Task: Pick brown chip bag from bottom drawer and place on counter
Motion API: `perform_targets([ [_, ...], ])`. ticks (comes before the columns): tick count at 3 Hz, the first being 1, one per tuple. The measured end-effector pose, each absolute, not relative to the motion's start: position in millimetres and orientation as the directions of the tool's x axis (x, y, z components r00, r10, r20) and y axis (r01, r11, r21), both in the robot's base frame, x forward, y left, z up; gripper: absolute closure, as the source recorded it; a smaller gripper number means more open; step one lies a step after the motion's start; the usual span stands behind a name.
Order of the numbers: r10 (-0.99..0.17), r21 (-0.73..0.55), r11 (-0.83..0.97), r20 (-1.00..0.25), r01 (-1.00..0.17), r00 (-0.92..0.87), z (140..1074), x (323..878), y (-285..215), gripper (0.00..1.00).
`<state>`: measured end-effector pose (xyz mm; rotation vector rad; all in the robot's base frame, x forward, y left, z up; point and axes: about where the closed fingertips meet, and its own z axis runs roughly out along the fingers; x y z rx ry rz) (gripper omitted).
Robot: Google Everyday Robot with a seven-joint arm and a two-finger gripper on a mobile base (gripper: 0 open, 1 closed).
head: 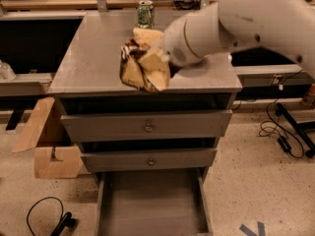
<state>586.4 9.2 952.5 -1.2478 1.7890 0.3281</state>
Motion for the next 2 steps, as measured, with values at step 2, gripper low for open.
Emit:
perform_targets([
  [2,-0.534,-0.274,0.413,-0.845,-0.869,0.013,1005.0,696.6,118.9,1.0],
])
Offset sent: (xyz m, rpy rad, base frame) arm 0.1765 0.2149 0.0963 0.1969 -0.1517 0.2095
